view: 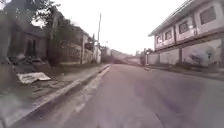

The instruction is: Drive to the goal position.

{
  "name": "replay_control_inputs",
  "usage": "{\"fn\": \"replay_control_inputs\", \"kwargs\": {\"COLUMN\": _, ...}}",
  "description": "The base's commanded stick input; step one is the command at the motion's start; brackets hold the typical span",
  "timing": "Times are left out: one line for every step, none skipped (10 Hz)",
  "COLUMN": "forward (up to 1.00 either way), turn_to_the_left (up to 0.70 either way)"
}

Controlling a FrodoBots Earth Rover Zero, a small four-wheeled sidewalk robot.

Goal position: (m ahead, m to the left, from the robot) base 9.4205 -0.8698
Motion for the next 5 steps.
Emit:
{"fn": "replay_control_inputs", "kwargs": {"forward": 1.0, "turn_to_the_left": 0.0}}
{"fn": "replay_control_inputs", "kwargs": {"forward": 1.0, "turn_to_the_left": 0.0}}
{"fn": "replay_control_inputs", "kwargs": {"forward": 1.0, "turn_to_the_left": 0.0}}
{"fn": "replay_control_inputs", "kwargs": {"forward": 1.0, "turn_to_the_left": 0.0}}
{"fn": "replay_control_inputs", "kwargs": {"forward": 1.0, "turn_to_the_left": 0.0}}
